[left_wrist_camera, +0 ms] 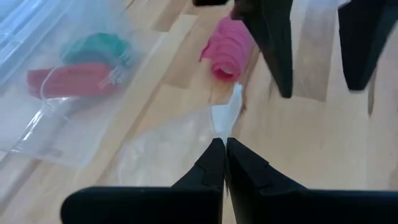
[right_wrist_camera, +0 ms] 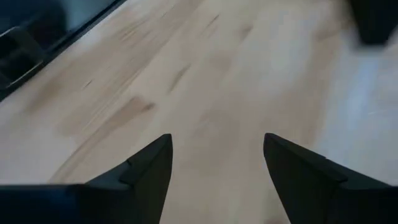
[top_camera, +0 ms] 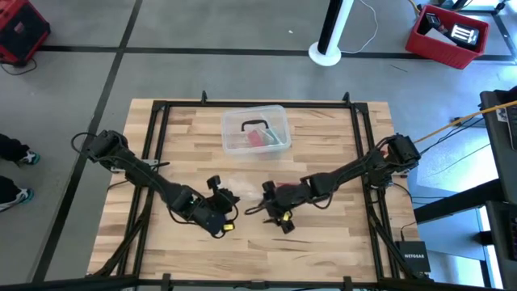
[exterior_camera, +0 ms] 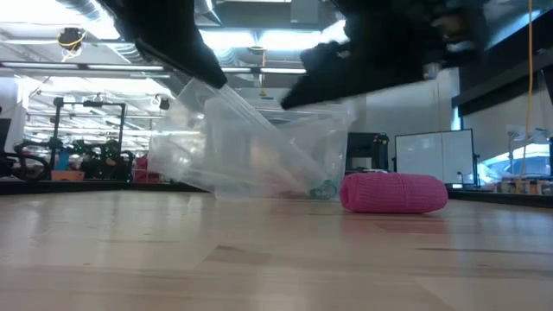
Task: Roll bandage
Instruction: Open the transparent zip bag
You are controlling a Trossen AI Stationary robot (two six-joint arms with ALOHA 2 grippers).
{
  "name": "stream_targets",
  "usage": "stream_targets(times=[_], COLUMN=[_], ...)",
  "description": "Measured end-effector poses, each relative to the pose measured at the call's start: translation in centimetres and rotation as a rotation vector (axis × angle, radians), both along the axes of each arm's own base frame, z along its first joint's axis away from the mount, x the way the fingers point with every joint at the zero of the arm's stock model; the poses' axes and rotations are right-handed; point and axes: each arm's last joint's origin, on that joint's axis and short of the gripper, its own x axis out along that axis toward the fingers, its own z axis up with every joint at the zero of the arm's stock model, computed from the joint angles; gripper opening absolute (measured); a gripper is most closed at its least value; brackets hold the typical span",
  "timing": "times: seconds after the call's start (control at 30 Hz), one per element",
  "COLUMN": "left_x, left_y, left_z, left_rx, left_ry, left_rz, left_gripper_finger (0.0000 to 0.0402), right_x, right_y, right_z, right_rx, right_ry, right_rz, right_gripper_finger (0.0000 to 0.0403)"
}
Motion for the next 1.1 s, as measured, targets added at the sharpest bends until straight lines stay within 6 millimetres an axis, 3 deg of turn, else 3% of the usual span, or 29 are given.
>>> stream_targets(times=[0.23, 0.43, 0.67, 0.87, 1.1], left_x=[0.1, 0.0, 0.1, 0.0, 0.1], left_y=[0.3, 0.4, 0.5, 0.6, 0.8], left_z=[-0.9, -1.4, -1.4, -1.5, -1.5], left_rx=[-0.015, -0.008, -0.012, -0.001, -0.003], left_ry=[-0.054, -0.060, -0.069, -0.052, -0.056], left_rz=[0.008, 0.007, 0.021, 0.020, 0.026], left_gripper_finger=[0.0000, 0.0000, 0.0000, 0.0000, 0.0000], right_x=[1.0, 1.9, 2.1, 1.6, 1.7], right_y=[-0.2, -0.7, -0.9, -0.9, -0.8], right_z=[0.2, -2.1, -2.9, -1.7, -1.9], right_rx=[-0.055, -0.059, -0.102, -0.160, -0.168], right_ry=[-0.126, -0.111, -0.103, -0.118, -0.115], right_rz=[-0.136, -0.194, -0.248, -0.247, -0.212], right_gripper_finger=[0.0255, 0.0255, 0.0255, 0.0255, 0.0255])
